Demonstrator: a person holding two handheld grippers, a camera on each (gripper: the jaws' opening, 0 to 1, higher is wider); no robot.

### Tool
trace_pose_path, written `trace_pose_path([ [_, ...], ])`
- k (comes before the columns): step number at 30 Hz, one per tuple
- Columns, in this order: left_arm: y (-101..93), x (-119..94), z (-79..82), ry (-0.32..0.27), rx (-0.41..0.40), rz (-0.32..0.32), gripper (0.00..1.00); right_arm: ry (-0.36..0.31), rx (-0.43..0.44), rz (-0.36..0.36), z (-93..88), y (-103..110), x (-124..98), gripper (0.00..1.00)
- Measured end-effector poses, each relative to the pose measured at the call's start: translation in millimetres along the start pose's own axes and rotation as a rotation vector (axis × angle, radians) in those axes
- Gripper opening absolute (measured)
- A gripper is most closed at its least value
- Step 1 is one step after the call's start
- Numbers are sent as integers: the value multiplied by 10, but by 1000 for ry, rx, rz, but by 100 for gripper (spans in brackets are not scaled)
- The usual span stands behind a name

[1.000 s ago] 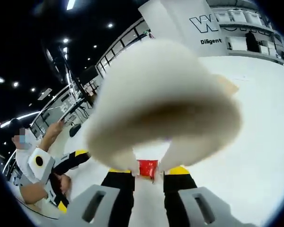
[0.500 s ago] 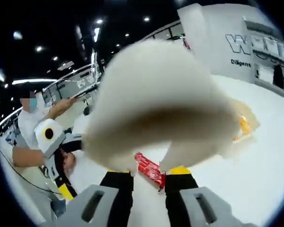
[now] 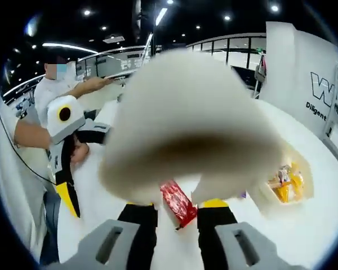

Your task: Place the target food into the container with the food tongs after gripping and lifting it, then release it inside without dropping or visibly crushing the food.

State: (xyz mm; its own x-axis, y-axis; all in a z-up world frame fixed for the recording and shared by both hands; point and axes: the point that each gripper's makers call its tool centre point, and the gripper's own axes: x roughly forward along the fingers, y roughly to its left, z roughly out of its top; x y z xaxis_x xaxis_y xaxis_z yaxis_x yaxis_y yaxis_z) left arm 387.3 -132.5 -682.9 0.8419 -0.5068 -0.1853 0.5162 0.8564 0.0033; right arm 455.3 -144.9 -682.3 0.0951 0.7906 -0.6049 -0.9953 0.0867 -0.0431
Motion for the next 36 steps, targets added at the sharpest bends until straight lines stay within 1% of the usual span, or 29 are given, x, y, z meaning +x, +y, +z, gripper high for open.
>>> trace_pose_path([
  [2, 4, 1, -1, 1, -1, 1, 92, 35, -40, -5, -16, -12, 31, 21],
  [3, 6, 2, 1, -1, -2, 2, 92, 53, -51, 10, -28, -21, 68, 21],
  [6, 8, 2, -1, 0, -4, 2, 92, 75, -60, 40, -41, -27, 134, 21],
  [7, 10, 2, 1, -1, -4, 2, 92, 96, -78, 43, -67, -46, 154, 22],
  [8, 11, 3, 1, 0, -3, 2, 92, 93, -95, 41, -56, -64, 162, 22],
  [9, 13, 4, -1, 0, -3, 1, 91, 108, -80, 51, -75, -78, 178, 22],
  [14, 21, 8, 3, -4, -6, -2, 91, 125, -54, 51, -73, -63, 201, 21],
  [15, 22, 9, 3, -4, -6, -2, 91, 134, -31, 50, -83, -59, 198, 20],
  [16, 21, 10, 3, -4, -4, -3, 91, 151, 22, 42, -107, -57, 189, 20],
  [17, 20, 11, 1, -3, -4, -4, 91, 154, 35, 41, -109, -68, 190, 19],
  [18, 19, 12, 1, -2, -4, -5, 91, 149, 25, 40, -103, -73, 193, 18],
  [19, 15, 11, 2, -3, -2, -5, 91, 143, -4, 37, -108, -48, 186, 17],
  [21, 1, 9, 6, -3, -1, -6, 91, 145, 36, 25, -117, -44, 179, 16],
  [23, -4, 10, 8, -4, 0, -7, 91, 135, 33, 18, -120, -40, 171, 15],
  [25, -7, 14, 4, -1, 1, -9, 91, 123, 60, 9, -124, -78, 173, 15],
  [27, -14, 13, 5, -1, 4, -9, 91, 111, 67, -2, -124, -105, 167, 15],
  [28, -12, 15, 5, 0, 4, -6, 91, 102, 80, -15, -124, -40, 154, 15],
  [31, -11, 14, 1, 1, 4, -5, 91, 69, 81, -26, -114, -2, 94, 15],
  [32, -14, 14, 8, -3, 4, -7, 91, 55, 94, -27, -97, 4, 68, 15],
  [34, -5, 3, 24, -14, -7, -7, 91, 25, 169, -38, -55, -27, -22, 15],
  [35, 1, 0, 33, -20, -11, -6, 91, 13, 167, -52, -36, -71, -54, 15],
  [36, 6, -4, 41, -25, -16, -3, 91, -17, 190, -60, 20, -168, -106, 15],
])
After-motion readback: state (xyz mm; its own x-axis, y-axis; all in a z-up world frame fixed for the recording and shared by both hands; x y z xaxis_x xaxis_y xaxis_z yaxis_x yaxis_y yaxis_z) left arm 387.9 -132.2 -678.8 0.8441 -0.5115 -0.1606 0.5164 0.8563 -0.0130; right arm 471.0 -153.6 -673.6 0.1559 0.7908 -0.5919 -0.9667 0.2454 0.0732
